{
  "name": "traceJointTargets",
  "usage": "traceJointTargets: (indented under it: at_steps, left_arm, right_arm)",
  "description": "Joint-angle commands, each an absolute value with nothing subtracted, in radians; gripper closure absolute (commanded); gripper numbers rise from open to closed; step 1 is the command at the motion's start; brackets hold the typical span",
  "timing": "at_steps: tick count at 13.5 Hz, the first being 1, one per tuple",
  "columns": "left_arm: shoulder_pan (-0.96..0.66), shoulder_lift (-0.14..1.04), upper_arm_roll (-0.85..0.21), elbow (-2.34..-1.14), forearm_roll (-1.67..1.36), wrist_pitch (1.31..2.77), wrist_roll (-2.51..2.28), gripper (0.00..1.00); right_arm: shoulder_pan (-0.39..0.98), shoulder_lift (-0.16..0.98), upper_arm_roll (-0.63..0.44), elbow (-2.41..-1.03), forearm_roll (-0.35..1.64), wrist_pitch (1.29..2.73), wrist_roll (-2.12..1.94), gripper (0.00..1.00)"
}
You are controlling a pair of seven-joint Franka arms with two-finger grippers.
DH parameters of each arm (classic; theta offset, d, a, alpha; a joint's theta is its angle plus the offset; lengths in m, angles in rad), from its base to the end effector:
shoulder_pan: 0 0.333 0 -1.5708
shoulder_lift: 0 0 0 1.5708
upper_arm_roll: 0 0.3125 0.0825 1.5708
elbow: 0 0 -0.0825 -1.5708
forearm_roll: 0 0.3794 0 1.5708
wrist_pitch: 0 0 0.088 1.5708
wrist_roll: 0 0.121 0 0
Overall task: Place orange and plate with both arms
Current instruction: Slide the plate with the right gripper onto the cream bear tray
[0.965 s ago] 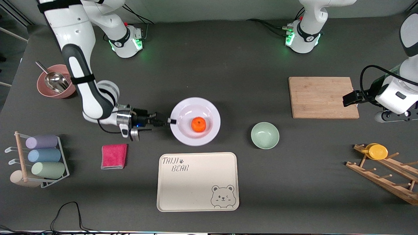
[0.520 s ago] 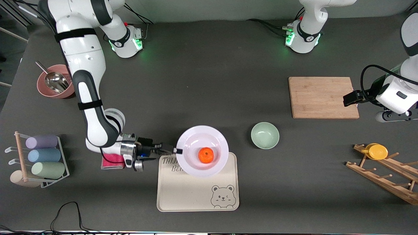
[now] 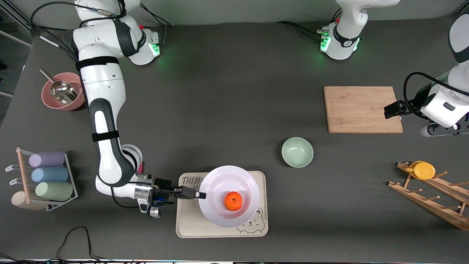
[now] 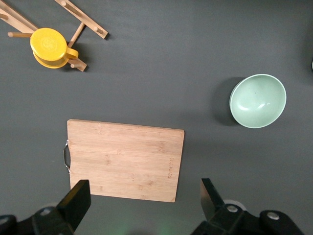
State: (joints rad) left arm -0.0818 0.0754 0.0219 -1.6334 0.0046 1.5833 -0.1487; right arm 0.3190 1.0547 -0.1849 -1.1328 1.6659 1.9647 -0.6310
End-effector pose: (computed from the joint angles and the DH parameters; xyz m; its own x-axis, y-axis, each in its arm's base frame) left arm 0.5641 -0.0336 0.5369 0.9884 0.0892 -0.1229 0.0868 -0.9959 -0.0247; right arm 0.7467 0.2295 0.1906 0.9867 -0.1364 0.0887 0.0437 -0.3028 -0.9520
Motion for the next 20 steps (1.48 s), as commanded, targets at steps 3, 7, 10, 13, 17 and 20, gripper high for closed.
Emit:
traceJointTargets:
  at_steps: [3,7,10,13,17,20]
  left_arm:
    - [-0.092,0.058,0.021,-1.632,0.014,1.563,-0.173,0.00]
    - [-0.092,0.058,0.018,-1.632,0.014,1.545,-0.173,0.00]
    - [-0.091,0.057,0.018,-1.631,0.014,1.537,-0.173,0.00]
    - [-0.092,0.058,0.018,-1.631,0.014,1.537,-0.173,0.00]
    - [-0.094,0.058,0.018,-1.631,0.012,1.539,-0.173,0.00]
    - [-0.094,0.060,0.018,-1.632,0.012,1.542,-0.173,0.00]
  right_arm:
    - [0.313,1.135,-0.186,-1.072,1.652,1.997,-0.603,1.00]
    - [0.314,1.169,-0.186,-1.075,1.648,1.997,-0.600,1.00]
    - [0.316,1.180,-0.186,-1.091,1.646,2.023,-0.597,0.88]
    - [0.321,1.180,-0.186,-1.104,1.644,2.042,-0.597,0.68]
    - [0.321,1.180,-0.186,-1.106,1.634,2.042,-0.597,0.56]
    - [0.324,1.172,-0.187,-1.106,1.617,2.057,-0.586,0.44]
